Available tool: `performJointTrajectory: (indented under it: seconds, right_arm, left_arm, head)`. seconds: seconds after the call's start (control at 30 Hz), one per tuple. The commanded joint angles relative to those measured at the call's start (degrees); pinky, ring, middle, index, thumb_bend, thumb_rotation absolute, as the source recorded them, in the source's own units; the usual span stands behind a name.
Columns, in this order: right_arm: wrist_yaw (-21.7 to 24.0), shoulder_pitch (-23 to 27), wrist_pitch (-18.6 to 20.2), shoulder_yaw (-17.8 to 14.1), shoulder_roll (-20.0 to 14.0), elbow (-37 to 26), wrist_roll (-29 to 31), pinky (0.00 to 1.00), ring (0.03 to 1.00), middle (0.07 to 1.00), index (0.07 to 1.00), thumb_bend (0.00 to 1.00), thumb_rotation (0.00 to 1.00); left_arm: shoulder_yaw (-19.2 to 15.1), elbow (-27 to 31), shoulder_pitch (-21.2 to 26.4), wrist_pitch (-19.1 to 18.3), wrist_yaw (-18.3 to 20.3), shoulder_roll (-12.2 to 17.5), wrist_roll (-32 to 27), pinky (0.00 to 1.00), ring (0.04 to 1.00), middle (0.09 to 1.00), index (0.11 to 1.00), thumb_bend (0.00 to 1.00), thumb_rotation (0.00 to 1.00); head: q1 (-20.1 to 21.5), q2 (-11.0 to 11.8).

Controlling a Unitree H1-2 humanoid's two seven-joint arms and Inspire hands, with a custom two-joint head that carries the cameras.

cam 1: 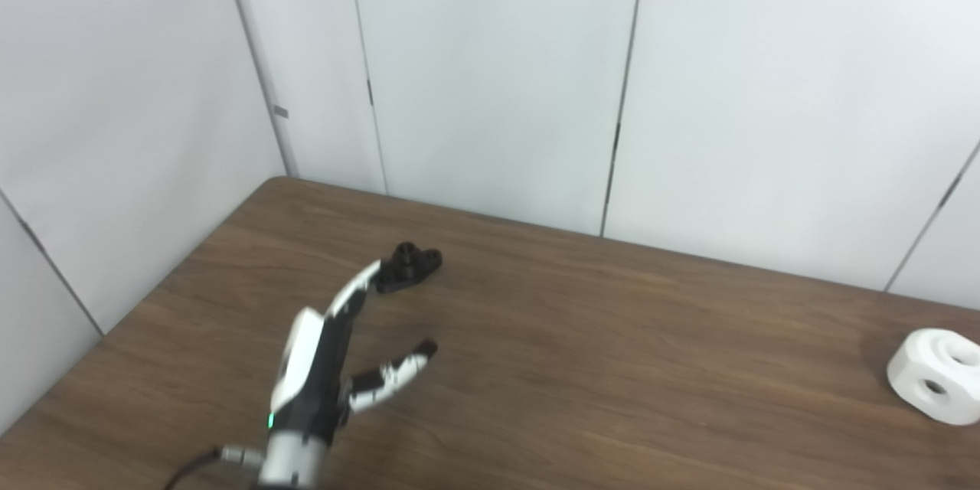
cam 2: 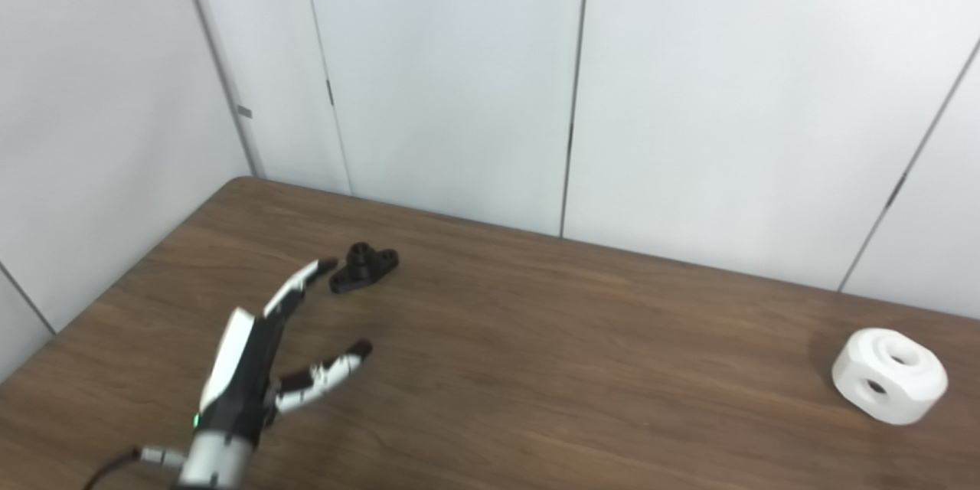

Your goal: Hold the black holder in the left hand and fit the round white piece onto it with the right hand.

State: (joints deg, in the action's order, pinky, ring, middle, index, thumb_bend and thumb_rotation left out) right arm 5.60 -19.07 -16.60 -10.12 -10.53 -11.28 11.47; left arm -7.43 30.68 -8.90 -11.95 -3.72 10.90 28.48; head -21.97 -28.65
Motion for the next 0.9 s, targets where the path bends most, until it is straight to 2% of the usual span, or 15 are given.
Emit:
performJointTrajectory:
  seconds: [0.0,0.07,0.23,0.3,0.53,0.87]
  right_arm:
    - [-0.07,-1.44,0.95,0.26,0.59,3.01,-0.19,1.0,0.994,0.988,1.0,0.49,1.0]
    - [-0.03,-1.46,0.78,0.3,0.64,3.1,-0.26,1.0,0.993,0.986,1.0,0.48,1.0]
    - [-0.09,-1.51,1.01,0.44,0.9,2.87,-0.29,0.99,0.988,0.984,1.0,0.5,1.0]
    - [-0.01,-1.46,0.51,0.44,0.94,3.15,-0.28,0.98,0.986,0.98,0.999,0.48,1.0]
    - [-0.38,-1.58,0.69,0.37,1.24,2.86,-0.49,0.96,0.977,0.973,0.998,0.47,1.0]
    - [-0.38,-1.91,0.96,0.25,1.43,2.4,-0.22,0.96,0.97,0.969,0.996,0.45,1.0]
  left_arm:
    - [-1.33,2.0,1.56,-2.62,0.92,2.31,4.31,0.89,0.933,0.934,0.914,0.77,0.21]
    - [-1.65,1.56,3.16,-4.43,1.93,3.5,6.29,0.88,0.94,0.939,0.912,0.82,0.24]
    - [-1.81,-1.0,6.56,-7.64,2.97,6.0,11.65,0.82,0.921,0.933,0.901,0.86,0.32]
    - [-1.61,-2.68,7.5,-7.88,3.01,7.21,13.37,0.81,0.924,0.931,0.898,0.88,0.36]
    - [-0.21,-10.68,11.23,-7.03,1.55,11.58,20.41,0.98,0.939,0.919,0.873,0.9,0.45]
    - [2.11,-21.66,17.95,-10.27,2.31,13.2,23.37,1.0,0.948,0.916,0.827,0.9,0.48]
  head:
    - [0.07,-0.05]
    - [0.23,-0.03]
    - [0.29,0.08]
    - [0.35,0.03]
    - [0.36,-0.01]
    - [0.83,-0.59]
